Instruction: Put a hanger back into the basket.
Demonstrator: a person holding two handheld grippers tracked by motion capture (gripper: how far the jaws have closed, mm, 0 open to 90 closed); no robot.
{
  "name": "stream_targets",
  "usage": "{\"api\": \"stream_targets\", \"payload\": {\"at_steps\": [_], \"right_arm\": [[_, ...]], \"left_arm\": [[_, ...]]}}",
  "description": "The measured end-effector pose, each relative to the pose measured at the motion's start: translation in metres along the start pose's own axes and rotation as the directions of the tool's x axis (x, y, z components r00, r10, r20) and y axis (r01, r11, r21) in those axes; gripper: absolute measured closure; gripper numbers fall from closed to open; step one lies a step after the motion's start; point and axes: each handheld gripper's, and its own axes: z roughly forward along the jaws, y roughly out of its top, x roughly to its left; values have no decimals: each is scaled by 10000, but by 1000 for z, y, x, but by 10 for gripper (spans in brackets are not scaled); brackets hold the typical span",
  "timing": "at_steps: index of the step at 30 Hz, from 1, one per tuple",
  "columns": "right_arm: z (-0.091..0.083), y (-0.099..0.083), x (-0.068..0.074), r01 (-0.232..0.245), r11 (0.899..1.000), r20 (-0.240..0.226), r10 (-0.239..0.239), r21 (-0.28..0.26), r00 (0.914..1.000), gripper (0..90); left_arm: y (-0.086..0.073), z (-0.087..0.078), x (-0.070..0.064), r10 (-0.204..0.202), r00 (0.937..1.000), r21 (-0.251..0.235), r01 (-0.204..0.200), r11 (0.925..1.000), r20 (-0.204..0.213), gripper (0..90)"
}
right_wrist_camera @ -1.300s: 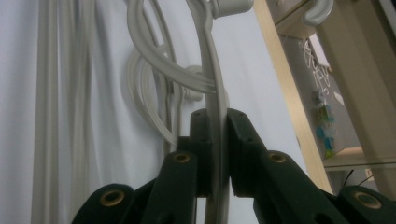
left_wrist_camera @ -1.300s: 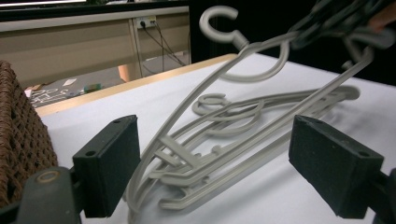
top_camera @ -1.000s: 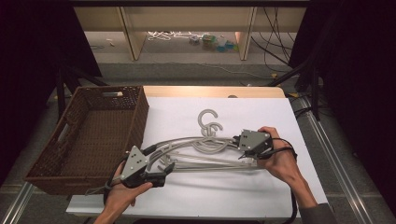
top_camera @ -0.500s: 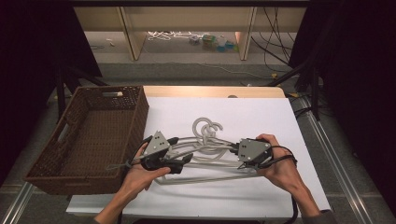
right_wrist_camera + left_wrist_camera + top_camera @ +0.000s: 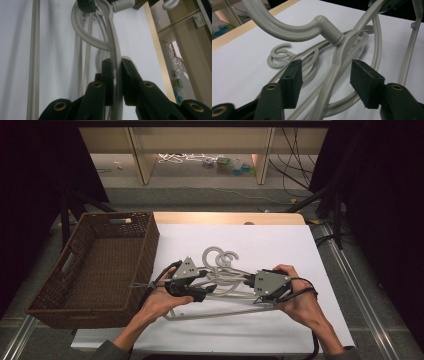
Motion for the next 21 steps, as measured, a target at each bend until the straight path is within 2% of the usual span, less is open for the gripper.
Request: {"api": "stream_targets", "payload": {"at_steps": [1,2,4,5,6,7,8,9,11,12,13,14,18,19,20,21], "right_arm": [[0,0,0,0,10000,0,0,0,10000,822],[0,1,1,80,10000,-48,-80,-17,10000,822],[1,3,1,120,9999,-11,-120,7,9999,823],[1,3,1,120,9999,-11,-120,7,9999,823],[2,3,2,256,9997,-37,-256,-35,9997,822],[2,3,2,256,9997,-37,-256,-35,9997,822],[3,3,2,264,9996,-4,-264,-60,9997,822],[3,3,2,264,9996,-4,-264,-60,9997,822],[3,3,3,330,9994,96,-329,-54,9994,822],[3,2,2,546,9984,196,-543,-117,9983,822],[3,1,-2,1032,9946,239,-1029,-95,9944,821],[5,0,-2,1083,9940,252,-1079,-121,9938,816],[7,-1,0,1032,9946,188,-1031,-49,9945,810],[9,-1,0,1093,9940,368,-1092,-11,9933,796],[10,-1,0,954,9954,326,-951,-66,9949,787],[10,-1,0,954,9954,326,-951,-66,9949,787]], "left_arm": [[0,0,0,63,10000,136,-63,9999,5,474],[1,2,-1,254,9996,240,-256,9994,75,550],[1,3,-2,381,9992,213,-384,9990,131,655],[1,2,-1,616,9979,399,-625,9972,222,655],[3,1,-2,955,9951,494,-966,9941,245,728],[3,1,-2,955,9951,494,-966,9941,245,739],[5,-3,-3,1458,9890,642,-1470,9871,229,748],[5,-3,-3,1458,9890,642,-1470,9871,229,754],[7,-5,-4,1799,9834,672,-1811,9812,236,759],[8,-6,-5,1863,9821,712,-1878,9796,276,765],[8,-6,-6,1864,9820,745,-1883,9793,319,770],[8,-7,-7,2012,9790,741,-2031,9764,325,783],[6,-9,-9,2127,9757,882,-2167,9722,527,793],[6,-9,-10,2150,9749,928,-2197,9711,578,805],[5,-10,-12,1853,9801,862,-1911,9778,714,811],[5,-10,-12,1853,9801,862,-1911,9778,714,815]]}}
